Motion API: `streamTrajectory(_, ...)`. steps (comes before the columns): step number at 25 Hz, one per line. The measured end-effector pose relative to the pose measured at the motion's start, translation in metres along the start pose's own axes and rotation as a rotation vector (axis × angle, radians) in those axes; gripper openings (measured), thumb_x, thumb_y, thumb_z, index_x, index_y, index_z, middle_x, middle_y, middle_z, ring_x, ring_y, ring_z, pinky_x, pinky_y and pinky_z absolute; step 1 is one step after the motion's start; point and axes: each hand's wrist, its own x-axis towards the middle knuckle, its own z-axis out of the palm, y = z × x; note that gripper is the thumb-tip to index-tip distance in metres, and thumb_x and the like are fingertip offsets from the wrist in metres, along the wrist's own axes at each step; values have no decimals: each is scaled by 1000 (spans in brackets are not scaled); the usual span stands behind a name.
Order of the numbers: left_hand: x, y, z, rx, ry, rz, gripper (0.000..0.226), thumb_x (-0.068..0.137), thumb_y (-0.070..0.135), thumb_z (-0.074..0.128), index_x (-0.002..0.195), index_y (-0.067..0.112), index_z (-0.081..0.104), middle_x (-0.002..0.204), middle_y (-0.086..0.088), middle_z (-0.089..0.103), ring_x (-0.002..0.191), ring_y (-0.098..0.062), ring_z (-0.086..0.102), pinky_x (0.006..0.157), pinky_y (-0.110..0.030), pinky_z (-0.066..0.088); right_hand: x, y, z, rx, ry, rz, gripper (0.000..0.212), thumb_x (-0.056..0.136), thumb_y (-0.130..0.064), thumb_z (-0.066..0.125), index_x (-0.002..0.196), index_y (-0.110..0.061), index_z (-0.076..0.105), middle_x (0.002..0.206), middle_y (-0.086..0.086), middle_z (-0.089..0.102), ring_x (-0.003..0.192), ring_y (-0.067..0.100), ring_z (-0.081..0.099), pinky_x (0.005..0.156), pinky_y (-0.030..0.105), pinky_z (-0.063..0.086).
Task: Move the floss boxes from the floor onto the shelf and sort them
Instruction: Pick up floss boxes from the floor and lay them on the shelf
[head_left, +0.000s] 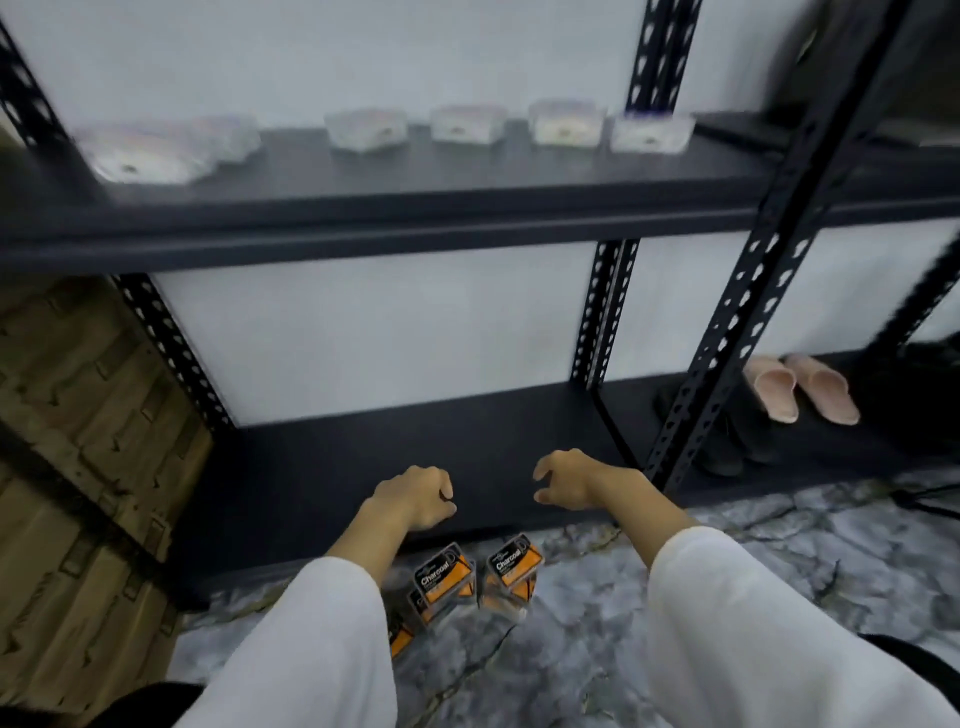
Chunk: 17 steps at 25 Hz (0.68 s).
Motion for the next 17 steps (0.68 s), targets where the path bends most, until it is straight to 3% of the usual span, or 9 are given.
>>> streamTrajectory(5, -43, 48, -69, 45, 120, 90, 28, 90, 39, 57, 116, 28, 59, 125, 3, 57, 112, -21, 57, 96, -37, 44, -66, -14, -76, -40, 85, -24, 47, 94, -36, 54, 135, -14, 47, 143, 7, 42, 128, 27, 45, 105, 38, 40)
streamTrajectory(11, -85, 105, -154, 82, 280, 200, 30, 90, 40, 56, 117, 26, 57, 126, 0, 58, 110, -22, 57, 91, -36, 45, -120, -22, -160, -47, 280, -10, 42, 86, -40, 61, 123, -20, 56, 138, 5, 47, 121, 25, 50, 104, 42, 43)
streamTrajectory(17, -104, 150, -245, 49, 415, 328, 25, 91, 37, 58, 113, 25, 61, 121, 2, 61, 105, -20, 60, 94, -41, 48, -152, -37, -247, -67, 426, -58, 33, 91, -34, 58, 119, -17, 59, 128, 5, 54, 113, 25, 55, 99, 40, 46)
